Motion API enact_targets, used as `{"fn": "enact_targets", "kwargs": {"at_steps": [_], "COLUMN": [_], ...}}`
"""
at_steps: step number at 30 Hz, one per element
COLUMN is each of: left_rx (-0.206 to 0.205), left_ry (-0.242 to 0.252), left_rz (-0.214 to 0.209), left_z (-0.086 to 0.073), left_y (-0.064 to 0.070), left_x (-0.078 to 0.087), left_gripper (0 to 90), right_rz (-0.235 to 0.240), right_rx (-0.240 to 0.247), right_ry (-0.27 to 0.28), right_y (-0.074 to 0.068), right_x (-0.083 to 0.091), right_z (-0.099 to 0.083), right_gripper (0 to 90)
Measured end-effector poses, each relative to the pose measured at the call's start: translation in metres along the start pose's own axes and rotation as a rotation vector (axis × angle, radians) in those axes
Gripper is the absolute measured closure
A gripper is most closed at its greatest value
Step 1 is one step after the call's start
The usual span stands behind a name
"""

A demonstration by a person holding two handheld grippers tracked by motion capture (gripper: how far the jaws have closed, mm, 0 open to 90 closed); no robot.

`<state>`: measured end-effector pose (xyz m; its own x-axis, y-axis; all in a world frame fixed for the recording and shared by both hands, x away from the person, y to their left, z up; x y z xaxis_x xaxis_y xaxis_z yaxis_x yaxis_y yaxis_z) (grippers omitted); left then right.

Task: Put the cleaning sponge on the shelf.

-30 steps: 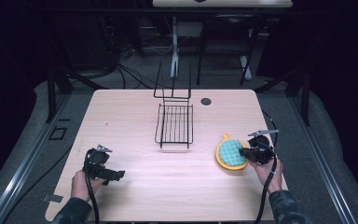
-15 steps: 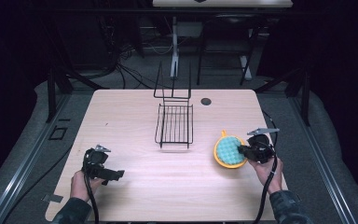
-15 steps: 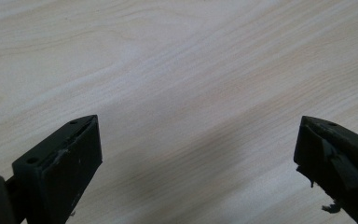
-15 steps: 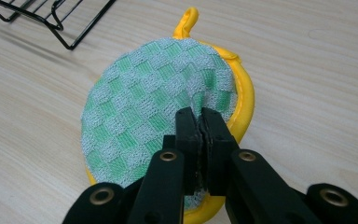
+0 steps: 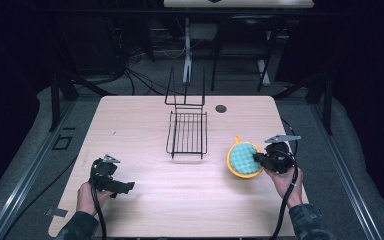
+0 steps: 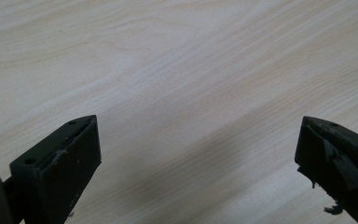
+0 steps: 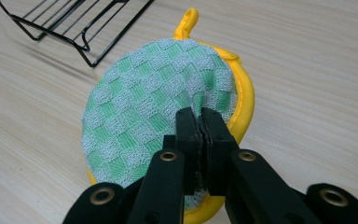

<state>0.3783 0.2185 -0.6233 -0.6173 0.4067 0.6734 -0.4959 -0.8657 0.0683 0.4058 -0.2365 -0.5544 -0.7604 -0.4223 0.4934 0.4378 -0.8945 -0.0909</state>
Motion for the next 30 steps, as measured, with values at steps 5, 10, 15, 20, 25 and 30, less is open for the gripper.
{"fn": "enact_targets", "kwargs": {"at_steps": [5, 10, 15, 20, 25, 30], "left_rx": [-0.005, -0.011, -0.017, -0.016, -0.014, -0.021], "left_ry": [0.003, 0.005, -0.001, 0.013, 0.009, 0.007], "left_rz": [0.004, 0.001, -0.001, 0.004, 0.001, 0.001], "left_z": [-0.001, 0.000, 0.000, 0.002, 0.001, 0.001], "left_y": [0.001, 0.001, 0.001, 0.001, 0.000, 0.001], "left_x": [0.000, 0.000, -0.001, 0.000, -0.001, 0.001], "left_gripper": [0.1, 0.1, 0.1, 0.1, 0.1, 0.1], "right_rz": [0.007, 0.001, 0.003, 0.006, 0.012, 0.016], "right_rx": [0.028, 0.037, 0.041, 0.047, 0.049, 0.056], "right_ry": [0.006, 0.021, 0.029, 0.052, 0.069, 0.070], "right_y": [-0.003, -0.006, -0.006, -0.008, -0.010, -0.015], "right_x": [0.000, 0.001, 0.002, 0.005, 0.006, 0.003], "right_z": [0.004, 0.009, 0.013, 0.019, 0.026, 0.030], "right_gripper": [87.2, 87.2, 87.2, 87.2, 87.2, 87.2]}}
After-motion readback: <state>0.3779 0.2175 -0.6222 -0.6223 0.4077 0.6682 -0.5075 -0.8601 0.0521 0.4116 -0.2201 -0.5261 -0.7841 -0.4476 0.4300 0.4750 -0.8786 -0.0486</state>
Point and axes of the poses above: each handheld gripper's, and its own axes: x roughly backward along the jaws, z roughly out of its top, y roughly to its right, the point moved 9 cm from there along -x, roughly forward along the jaws, and after that the axes turned 15 degrees about y, right-handed, at the moved point
